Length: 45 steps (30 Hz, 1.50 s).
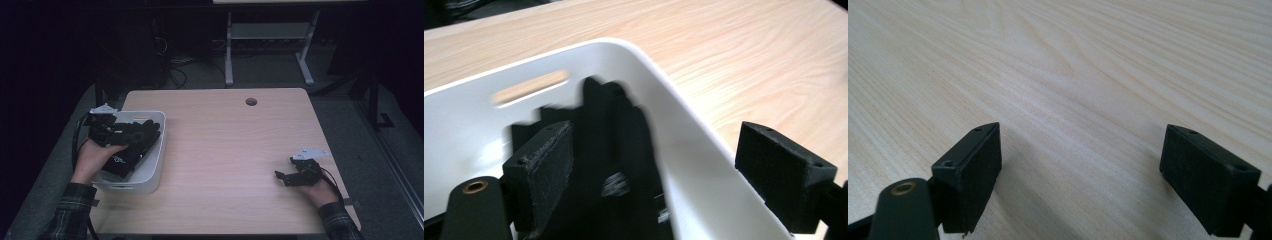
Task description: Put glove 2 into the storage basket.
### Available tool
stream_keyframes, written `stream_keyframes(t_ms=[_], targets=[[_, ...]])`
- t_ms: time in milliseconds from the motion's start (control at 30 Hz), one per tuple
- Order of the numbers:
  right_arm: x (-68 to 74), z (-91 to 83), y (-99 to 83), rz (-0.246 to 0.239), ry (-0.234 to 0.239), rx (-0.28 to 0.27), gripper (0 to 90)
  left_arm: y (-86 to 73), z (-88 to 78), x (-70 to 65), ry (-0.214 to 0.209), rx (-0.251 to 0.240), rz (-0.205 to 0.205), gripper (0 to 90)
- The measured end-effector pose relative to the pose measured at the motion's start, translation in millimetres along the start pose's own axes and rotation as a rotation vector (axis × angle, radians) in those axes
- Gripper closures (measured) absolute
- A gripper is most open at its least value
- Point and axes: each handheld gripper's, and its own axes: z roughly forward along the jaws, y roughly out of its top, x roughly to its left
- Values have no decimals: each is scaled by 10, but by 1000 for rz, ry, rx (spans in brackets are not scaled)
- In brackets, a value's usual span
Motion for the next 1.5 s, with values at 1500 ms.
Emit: stream_keyframes(t_ms=[1500], targets=[[8,2,-1,-5,7,2,154,-554,1536,-1784,-261,196,314,148]])
